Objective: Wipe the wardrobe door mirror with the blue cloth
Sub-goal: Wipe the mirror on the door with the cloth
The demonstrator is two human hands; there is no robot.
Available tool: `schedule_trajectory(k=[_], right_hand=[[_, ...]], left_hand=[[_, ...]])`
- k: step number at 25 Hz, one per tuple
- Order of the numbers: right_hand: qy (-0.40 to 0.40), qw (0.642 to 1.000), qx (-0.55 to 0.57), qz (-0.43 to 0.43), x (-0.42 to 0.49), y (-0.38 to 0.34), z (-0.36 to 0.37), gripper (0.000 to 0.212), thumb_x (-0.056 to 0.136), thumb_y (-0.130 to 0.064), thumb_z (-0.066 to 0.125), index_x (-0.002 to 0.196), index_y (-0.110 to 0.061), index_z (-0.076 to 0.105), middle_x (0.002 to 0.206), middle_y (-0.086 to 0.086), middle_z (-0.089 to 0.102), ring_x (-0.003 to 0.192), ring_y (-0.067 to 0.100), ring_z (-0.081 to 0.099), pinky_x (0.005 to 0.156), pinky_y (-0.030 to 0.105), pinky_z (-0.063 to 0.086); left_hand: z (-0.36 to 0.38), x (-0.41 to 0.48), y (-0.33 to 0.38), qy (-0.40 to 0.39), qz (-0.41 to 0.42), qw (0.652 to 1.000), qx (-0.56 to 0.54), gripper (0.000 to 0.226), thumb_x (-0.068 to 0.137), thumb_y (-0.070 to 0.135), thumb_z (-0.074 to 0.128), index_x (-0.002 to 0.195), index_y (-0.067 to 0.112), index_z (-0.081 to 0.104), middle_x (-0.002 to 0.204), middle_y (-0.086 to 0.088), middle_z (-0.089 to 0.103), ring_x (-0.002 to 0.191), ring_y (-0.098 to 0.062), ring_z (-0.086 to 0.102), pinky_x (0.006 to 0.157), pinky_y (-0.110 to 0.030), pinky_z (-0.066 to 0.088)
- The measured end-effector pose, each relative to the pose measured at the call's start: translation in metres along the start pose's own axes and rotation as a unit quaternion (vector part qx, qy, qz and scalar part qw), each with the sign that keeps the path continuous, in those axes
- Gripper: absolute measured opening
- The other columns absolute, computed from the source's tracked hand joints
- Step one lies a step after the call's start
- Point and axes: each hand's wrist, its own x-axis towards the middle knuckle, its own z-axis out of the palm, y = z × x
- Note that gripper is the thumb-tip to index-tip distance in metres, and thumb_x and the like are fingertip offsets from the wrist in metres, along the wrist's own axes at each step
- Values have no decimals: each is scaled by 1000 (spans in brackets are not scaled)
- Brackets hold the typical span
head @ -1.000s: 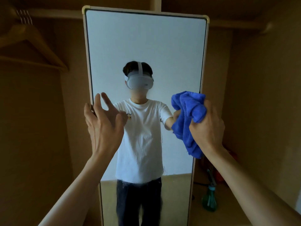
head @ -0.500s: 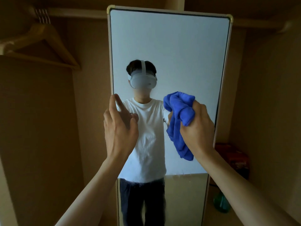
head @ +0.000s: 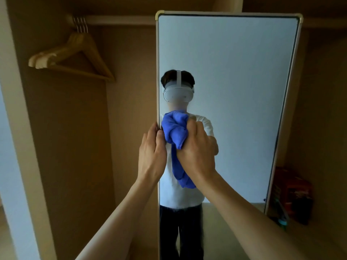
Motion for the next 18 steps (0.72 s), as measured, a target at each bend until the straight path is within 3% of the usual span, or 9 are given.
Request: schedule_trajectory(k=[1, 4, 6, 10, 13, 15, 18], right_hand=[[-3, 1000, 5, -1, 0, -7, 5, 41, 85, -21, 66, 121, -12, 46, 113, 9, 55, 93, 32, 58, 70, 38, 44], [-22, 999, 26, -8, -1, -20, 13, 42, 87, -20, 64, 124, -10, 47, 116, 9, 53, 98, 31, 57, 73, 39, 46], [-34, 999, 25, -23, 0, -20, 11, 41, 89, -19, 62, 126, -11, 46, 118, 8, 53, 99, 30, 56, 73, 38, 44], [-46, 997, 14, -55, 2, -8, -1, 40, 89, -16, 62, 125, -10, 46, 116, 8, 55, 95, 30, 58, 69, 34, 39], [-51, 998, 3, -46, 2, 7, -15, 42, 88, -16, 63, 126, -9, 48, 116, 9, 56, 97, 31, 58, 71, 38, 47], [-53, 998, 22, -25, 3, 19, -26, 41, 89, -16, 62, 127, -11, 47, 118, 9, 56, 99, 31, 58, 76, 44, 52], [-40, 997, 58, 32, 5, 47, -41, 20, 93, -28, 52, 112, -25, 50, 101, -5, 60, 86, 16, 60, 69, 34, 48]], left_hand=[[-2, 0, -2, -2, -9, 1000, -11, 42, 98, 47, 28, 128, 47, 58, 124, 23, 61, 117, 4, 55, 101, -37, 49], [-2, 0, -10, 0, -39, 997, -62, 43, 99, 53, 24, 114, 42, 63, 115, 9, 68, 110, -4, 62, 102, -45, 50], [1, -2, -13, 3, -58, 994, -89, 52, 100, 60, 21, 119, 36, 63, 119, 4, 69, 113, -10, 64, 104, -47, 49], [9, -6, -10, 29, -31, 997, -67, 44, 100, 61, 17, 108, 48, 58, 113, 15, 62, 106, 3, 58, 99, -39, 50], [15, -4, -16, 44, -10, 998, -47, 44, 108, 50, 22, 136, 35, 53, 130, 15, 55, 116, 1, 52, 98, -23, 44], [19, -2, -21, 56, 4, 998, -16, 41, 110, 43, 27, 146, 32, 44, 131, 19, 47, 111, 12, 46, 91, -10, 32], [28, -3, -27, 74, 15, 997, 6, 42, 109, 40, 33, 150, 31, 37, 130, 17, 40, 107, 9, 43, 93, -18, 32]])
